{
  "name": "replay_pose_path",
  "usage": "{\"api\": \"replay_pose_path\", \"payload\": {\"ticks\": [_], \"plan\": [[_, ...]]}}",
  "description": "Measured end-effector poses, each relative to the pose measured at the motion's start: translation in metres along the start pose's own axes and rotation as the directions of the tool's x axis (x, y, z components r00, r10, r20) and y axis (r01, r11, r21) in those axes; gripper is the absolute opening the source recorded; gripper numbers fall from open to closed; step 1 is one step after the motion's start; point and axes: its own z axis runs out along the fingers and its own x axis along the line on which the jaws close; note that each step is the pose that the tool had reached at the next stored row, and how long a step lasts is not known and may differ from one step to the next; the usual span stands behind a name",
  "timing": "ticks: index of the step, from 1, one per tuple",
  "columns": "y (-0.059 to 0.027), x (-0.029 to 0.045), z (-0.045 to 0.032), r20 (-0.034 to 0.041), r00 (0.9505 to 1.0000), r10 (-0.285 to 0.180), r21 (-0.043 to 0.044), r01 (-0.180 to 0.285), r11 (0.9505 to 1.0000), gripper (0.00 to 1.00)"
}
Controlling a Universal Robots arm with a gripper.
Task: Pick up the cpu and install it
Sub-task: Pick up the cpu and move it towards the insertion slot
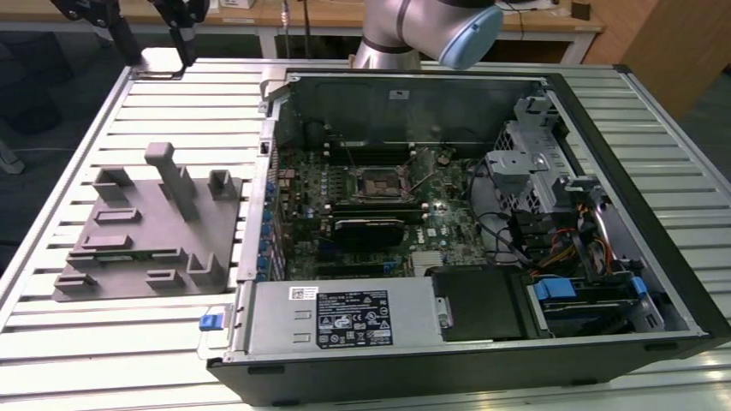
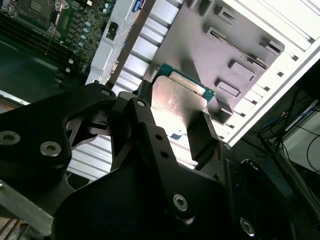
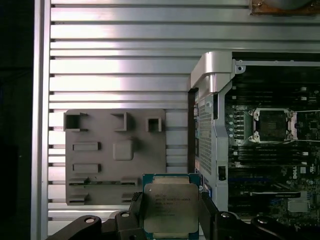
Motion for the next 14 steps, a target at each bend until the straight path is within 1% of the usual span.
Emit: {"api": "replay_pose_path", "payload": {"ticks": [14], "plan": [[0.0004,-0.0164,0.0002,0.0,1.0,0.0,0.0,0.0,1.0,0.53]]}}
